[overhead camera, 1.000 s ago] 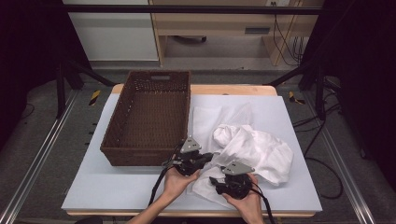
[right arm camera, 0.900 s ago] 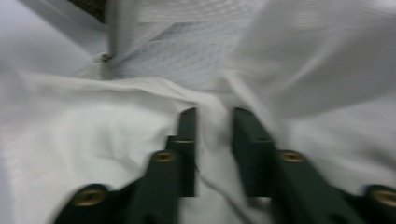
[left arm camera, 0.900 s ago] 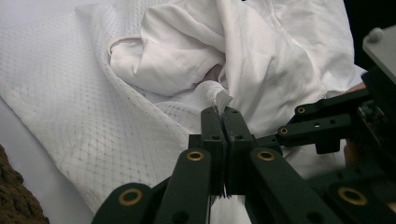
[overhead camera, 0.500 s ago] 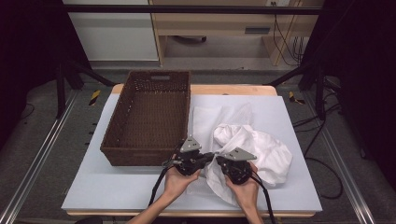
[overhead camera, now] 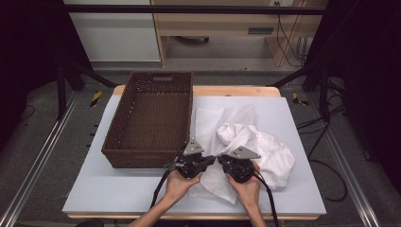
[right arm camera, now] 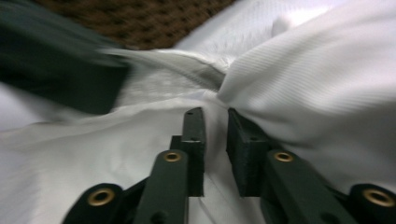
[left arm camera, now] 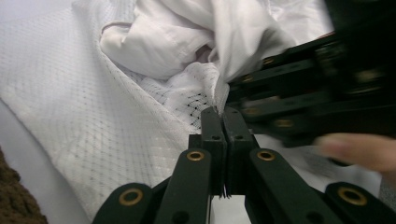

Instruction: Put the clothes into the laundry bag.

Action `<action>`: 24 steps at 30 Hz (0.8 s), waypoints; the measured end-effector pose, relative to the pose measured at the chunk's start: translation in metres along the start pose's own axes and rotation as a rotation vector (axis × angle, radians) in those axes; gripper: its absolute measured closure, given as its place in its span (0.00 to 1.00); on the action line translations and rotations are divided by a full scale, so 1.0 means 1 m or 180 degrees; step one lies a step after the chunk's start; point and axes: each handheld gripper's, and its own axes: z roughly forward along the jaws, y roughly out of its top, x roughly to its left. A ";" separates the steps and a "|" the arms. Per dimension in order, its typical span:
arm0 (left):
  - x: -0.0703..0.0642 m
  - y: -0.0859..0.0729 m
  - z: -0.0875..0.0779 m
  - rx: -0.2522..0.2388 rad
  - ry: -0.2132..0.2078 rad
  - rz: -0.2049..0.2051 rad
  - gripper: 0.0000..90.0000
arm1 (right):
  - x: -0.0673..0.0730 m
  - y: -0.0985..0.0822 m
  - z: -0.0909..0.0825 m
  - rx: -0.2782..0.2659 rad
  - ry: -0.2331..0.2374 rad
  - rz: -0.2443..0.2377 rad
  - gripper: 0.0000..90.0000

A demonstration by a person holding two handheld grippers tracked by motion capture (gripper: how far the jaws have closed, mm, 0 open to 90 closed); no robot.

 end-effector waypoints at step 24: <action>-0.001 0.000 -0.003 -0.0029 0.0003 -0.0008 0.99 | 0.011 -0.007 -0.004 0.0340 -0.0008 -0.0066 1.00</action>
